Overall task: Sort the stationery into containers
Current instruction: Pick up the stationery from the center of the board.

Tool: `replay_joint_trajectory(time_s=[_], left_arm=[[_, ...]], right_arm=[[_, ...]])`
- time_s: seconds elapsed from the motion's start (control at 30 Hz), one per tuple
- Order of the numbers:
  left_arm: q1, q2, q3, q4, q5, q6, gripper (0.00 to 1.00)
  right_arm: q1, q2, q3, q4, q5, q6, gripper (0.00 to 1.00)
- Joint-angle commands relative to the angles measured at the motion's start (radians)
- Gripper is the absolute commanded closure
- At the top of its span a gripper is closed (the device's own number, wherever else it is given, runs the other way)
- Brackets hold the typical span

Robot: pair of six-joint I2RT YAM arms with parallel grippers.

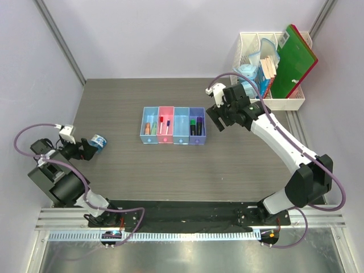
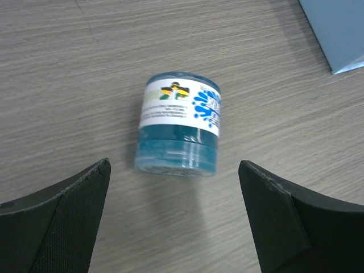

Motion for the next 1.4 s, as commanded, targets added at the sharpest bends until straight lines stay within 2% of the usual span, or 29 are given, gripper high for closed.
replay_joint_trajectory(time_s=[0.0,0.13,0.37,0.9,1.07,1.2,1.37], left_arm=[[0.01,0.073,0.063,0.054,0.072,0.078,0.09],[0.01,0.148,0.115,0.056,0.075,0.105,0.09],[-0.027,0.18,0.116,0.056,0.049,0.186,0.11],[-0.075,0.257,0.183,0.06,0.043,0.192,0.13],[-0.085,0.28,0.189,0.06,0.038,0.221,0.23],[-0.101,0.283,0.175,0.056,0.037,0.241,0.26],[-0.116,0.28,0.168,0.051,0.035,0.249,0.39]], right_arm=[[-0.025,-0.028,0.025,-0.002,-0.021,0.012,0.16],[-0.041,-0.025,0.027,-0.009,-0.04,0.02,0.16],[-0.07,-0.005,0.056,-0.023,-0.064,0.035,0.16],[-0.094,-0.002,0.045,-0.023,-0.092,0.044,0.16],[-0.101,-0.008,0.047,-0.023,-0.09,0.047,0.17],[-0.108,-0.008,0.045,-0.023,-0.095,0.05,0.16],[-0.111,-0.008,0.04,-0.025,-0.098,0.053,0.17]])
